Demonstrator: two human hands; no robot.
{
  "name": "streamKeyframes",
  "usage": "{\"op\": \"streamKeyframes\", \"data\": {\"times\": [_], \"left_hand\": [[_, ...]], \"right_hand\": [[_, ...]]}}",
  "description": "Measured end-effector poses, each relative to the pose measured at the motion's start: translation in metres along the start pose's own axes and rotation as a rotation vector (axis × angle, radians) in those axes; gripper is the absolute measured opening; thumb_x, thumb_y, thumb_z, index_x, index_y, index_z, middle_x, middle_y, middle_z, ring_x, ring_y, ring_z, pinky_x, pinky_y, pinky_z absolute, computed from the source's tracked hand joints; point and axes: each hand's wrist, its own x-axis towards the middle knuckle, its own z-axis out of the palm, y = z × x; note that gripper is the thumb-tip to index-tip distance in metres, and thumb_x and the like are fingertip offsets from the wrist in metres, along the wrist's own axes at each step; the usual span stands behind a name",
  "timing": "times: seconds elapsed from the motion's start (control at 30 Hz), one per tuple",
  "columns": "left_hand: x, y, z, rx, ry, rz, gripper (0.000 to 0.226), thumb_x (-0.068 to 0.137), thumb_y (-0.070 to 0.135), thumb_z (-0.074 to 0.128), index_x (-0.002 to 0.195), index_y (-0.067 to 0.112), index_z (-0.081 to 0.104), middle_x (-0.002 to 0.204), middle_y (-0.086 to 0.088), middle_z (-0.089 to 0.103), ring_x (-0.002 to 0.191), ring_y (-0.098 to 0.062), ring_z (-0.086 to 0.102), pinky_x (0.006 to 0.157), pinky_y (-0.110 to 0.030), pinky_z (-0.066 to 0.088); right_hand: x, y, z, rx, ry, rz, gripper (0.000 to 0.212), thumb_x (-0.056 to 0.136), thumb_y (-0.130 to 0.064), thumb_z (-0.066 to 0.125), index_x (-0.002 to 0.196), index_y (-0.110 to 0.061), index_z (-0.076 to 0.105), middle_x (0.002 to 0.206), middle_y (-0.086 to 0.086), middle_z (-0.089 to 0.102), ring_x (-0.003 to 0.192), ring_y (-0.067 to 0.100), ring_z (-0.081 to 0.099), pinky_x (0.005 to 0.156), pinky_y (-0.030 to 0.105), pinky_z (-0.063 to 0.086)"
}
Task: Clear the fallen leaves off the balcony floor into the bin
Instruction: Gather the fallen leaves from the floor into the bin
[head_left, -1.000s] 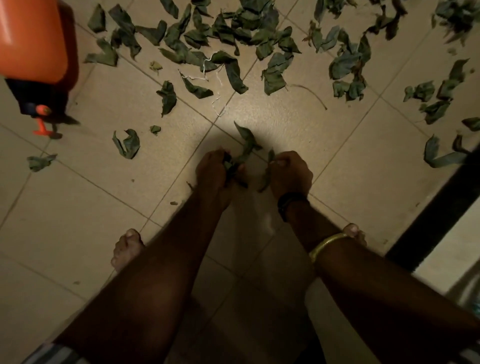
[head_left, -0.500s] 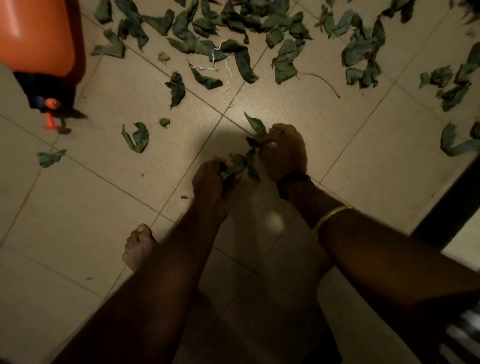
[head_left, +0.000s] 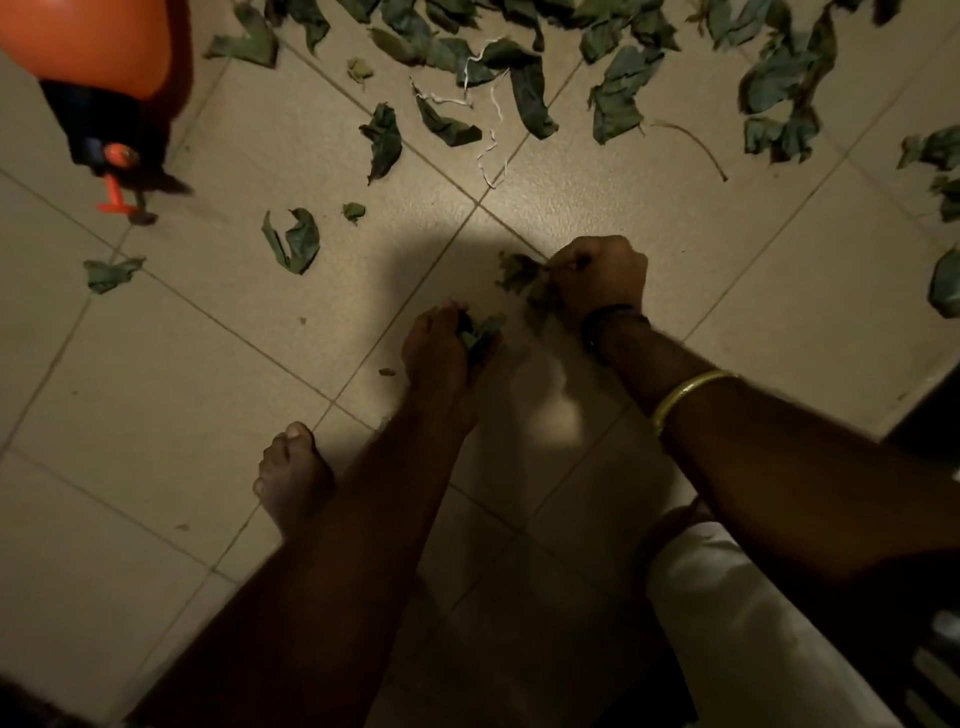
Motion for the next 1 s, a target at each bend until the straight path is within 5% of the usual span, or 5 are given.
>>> {"op": "streamKeyframes", "data": {"times": [0.1,0.3,0.47,0.63,1.0], "left_hand": [[-0.008,0.0,0.007,0.039,-0.011,-0.017,0.014,0.1,0.016,0.054,0.098,0.006,0.065,0.099,-0.012,0.061,0.09,-0.026,0.063,0.068,-0.033,0.06],[-0.029,0.026,0.032,0.076,-0.151,-0.064,0.05,0.097,0.045,0.052,0.119,0.002,0.066,0.114,-0.019,0.07,0.104,-0.032,0.069,0.089,-0.043,0.057],[-0.015,0.04,0.016,0.095,0.01,0.061,0.027,0.098,0.017,0.053,0.111,-0.003,0.067,0.099,-0.021,0.07,0.084,-0.033,0.068,0.077,-0.043,0.055],[0.003,0.044,0.006,0.052,0.044,0.076,0.016,0.101,0.018,0.053,0.099,0.008,0.066,0.074,-0.007,0.065,0.058,-0.017,0.062,0.056,-0.03,0.056],[0.008,0.025,-0.026,0.076,0.0,0.085,0.018,0.1,0.015,0.056,0.112,0.005,0.065,0.106,-0.019,0.067,0.087,-0.027,0.066,0.084,-0.045,0.056]], "right_hand": [[-0.017,-0.02,-0.017,0.441,-0.021,0.114,0.025,0.079,-0.008,0.077,0.072,-0.031,0.071,0.076,-0.016,0.069,0.072,-0.002,0.064,0.071,0.018,0.056],[-0.074,-0.073,-0.016,0.333,-0.007,-0.02,0.019,0.083,-0.01,0.066,0.077,-0.028,0.067,0.08,-0.015,0.067,0.081,0.009,0.066,0.077,0.029,0.056],[-0.078,-0.075,-0.019,0.616,-0.271,-0.001,0.019,0.083,-0.01,0.07,0.098,-0.021,0.074,0.101,-0.006,0.074,0.097,0.009,0.069,0.082,0.027,0.058],[-0.052,-0.046,-0.012,0.338,0.107,0.183,0.022,0.085,-0.01,0.063,0.086,-0.029,0.075,0.081,-0.015,0.069,0.078,0.002,0.063,0.079,0.025,0.054],[-0.047,-0.036,0.036,-0.17,-0.123,-0.005,0.024,0.093,-0.01,0.056,0.096,-0.019,0.077,0.099,0.003,0.073,0.093,0.024,0.067,0.074,0.022,0.046]]}}
